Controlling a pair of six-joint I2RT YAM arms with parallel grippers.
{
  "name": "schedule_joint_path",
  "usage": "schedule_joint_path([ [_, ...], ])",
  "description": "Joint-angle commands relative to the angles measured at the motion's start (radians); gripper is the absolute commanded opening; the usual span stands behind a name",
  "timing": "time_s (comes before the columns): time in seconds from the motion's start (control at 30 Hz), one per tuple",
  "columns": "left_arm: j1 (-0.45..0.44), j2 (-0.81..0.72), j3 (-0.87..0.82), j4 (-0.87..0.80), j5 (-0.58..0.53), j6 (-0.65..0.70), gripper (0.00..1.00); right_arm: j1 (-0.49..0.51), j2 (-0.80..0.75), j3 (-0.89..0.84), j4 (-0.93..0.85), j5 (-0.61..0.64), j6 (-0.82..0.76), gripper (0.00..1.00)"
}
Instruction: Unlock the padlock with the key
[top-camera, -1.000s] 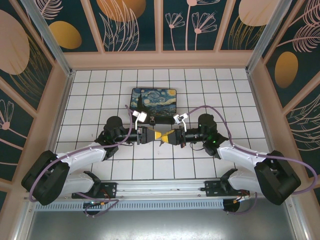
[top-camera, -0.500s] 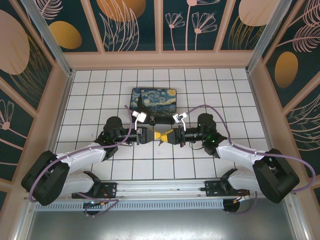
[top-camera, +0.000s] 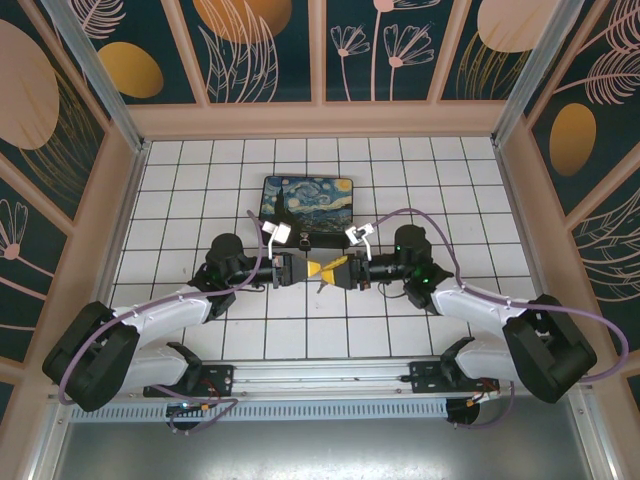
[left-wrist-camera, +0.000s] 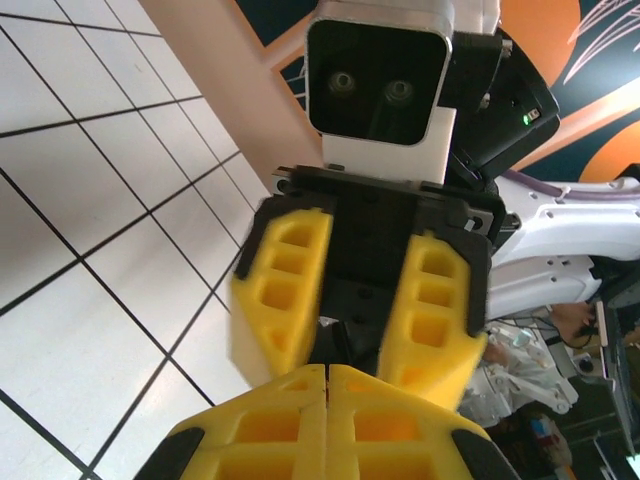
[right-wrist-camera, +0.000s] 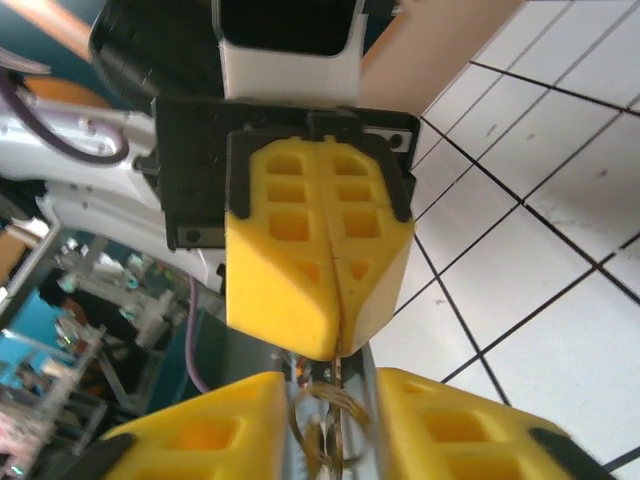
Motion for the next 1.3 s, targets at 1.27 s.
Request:
schedule_joint_path([
  [1.27,-0.002,-0.001,0.306,-0.684,-0.367,0.03,0.0,0.48,-0.283,-0.003,-0.335,1.324,-0.765,0.44],
])
